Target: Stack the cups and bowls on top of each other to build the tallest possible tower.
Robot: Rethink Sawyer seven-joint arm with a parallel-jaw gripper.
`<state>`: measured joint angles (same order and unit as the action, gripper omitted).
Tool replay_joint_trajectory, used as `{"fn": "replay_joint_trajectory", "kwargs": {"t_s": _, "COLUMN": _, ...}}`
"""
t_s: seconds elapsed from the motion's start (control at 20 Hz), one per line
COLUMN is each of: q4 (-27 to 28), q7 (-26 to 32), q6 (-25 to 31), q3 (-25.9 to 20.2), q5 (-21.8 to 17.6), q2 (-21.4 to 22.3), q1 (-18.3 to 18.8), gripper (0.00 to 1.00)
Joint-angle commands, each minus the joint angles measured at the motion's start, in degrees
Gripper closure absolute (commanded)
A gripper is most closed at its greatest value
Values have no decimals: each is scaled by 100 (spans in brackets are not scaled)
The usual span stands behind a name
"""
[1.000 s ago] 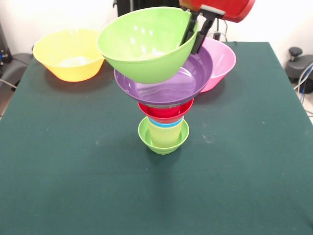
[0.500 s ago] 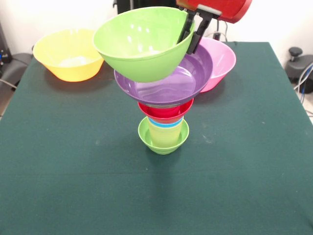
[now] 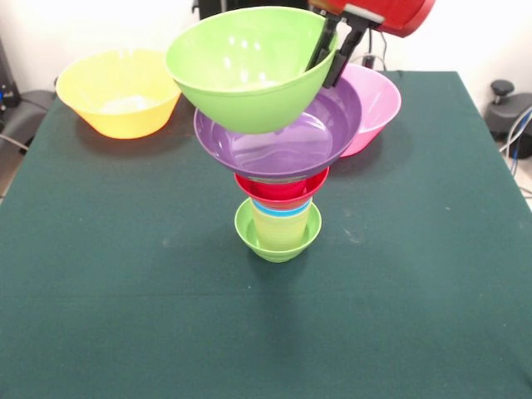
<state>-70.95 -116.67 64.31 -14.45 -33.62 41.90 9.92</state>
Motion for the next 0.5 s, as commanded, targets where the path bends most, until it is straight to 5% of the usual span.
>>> {"fn": "replay_joint_trajectory", "kwargs": {"t_s": 0.05, "q4": -446, "q7": -439, "q6": -397, "q3": 134, "q5": -128, "q2": -351, "q1": -177, "gripper": 100}}
{"fn": "replay_joint_trajectory", "kwargs": {"t_s": 0.5, "q4": -479, "q7": -505, "q6": -543, "q3": 262, "q5": -142, "q2": -370, "q1": -264, "gripper": 100}}
